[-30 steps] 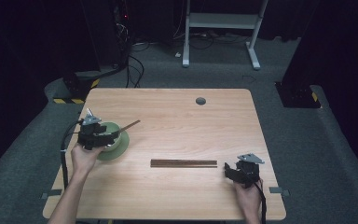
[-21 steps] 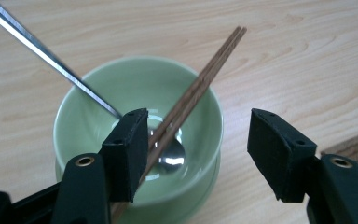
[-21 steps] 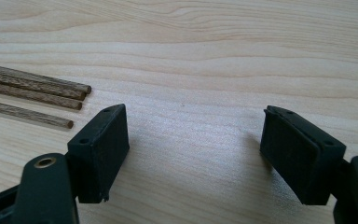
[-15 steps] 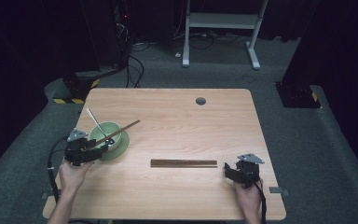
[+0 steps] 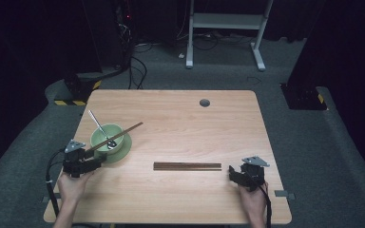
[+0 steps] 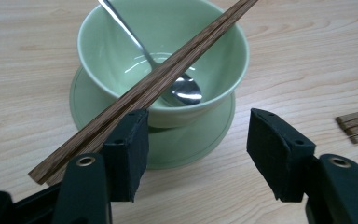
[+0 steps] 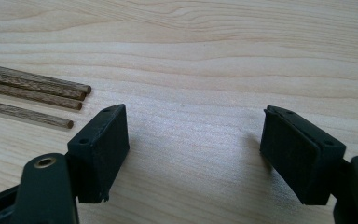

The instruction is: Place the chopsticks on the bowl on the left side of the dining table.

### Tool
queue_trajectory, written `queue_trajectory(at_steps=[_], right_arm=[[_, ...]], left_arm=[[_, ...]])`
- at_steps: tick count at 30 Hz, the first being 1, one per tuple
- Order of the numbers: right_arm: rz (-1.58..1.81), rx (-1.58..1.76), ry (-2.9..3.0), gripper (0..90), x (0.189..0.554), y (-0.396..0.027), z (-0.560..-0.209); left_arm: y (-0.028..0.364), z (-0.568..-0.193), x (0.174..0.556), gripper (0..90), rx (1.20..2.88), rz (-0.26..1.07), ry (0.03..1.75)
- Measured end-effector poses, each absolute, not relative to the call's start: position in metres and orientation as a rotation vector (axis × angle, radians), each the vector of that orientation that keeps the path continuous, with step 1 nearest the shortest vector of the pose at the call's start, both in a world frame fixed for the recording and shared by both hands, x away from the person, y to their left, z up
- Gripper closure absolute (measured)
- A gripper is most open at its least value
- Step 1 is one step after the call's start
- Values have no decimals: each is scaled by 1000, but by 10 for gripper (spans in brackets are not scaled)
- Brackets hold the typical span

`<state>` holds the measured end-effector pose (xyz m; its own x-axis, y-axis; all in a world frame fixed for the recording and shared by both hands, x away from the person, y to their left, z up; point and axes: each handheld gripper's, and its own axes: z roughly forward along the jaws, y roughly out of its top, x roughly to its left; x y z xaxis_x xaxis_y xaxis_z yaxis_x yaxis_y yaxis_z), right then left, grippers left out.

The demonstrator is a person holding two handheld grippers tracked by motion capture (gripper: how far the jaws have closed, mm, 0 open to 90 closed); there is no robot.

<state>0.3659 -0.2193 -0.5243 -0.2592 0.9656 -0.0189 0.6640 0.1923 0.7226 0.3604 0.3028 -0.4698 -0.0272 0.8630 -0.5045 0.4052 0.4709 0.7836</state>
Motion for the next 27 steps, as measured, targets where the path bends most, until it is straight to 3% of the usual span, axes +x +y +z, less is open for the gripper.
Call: queue_trajectory(at_steps=[1, 2, 3, 8, 16, 17, 27], right_arm=[[836, 1520, 1996, 231, 366, -219, -524], [837, 1520, 1996, 231, 366, -219, -524], [836, 1520, 1996, 231, 366, -219, -524], [837, 1520, 1996, 231, 366, -219, -524], [836, 1519, 1997, 231, 366, -219, -524], [836, 1520, 1996, 231, 366, -219, -524], [836, 1520, 1996, 231, 366, -219, -524]], left_arm=[[291, -469, 367, 390, 880, 509, 1677], [314, -472, 354, 390, 1297, 525, 1623], [328, -471, 349, 390, 1536, 528, 1575], [340, -470, 348, 390, 1690, 523, 1550], [348, -469, 353, 388, 1687, 526, 1567], [327, -474, 363, 387, 1266, 535, 1660], [332, -474, 374, 383, 1224, 547, 1689]])
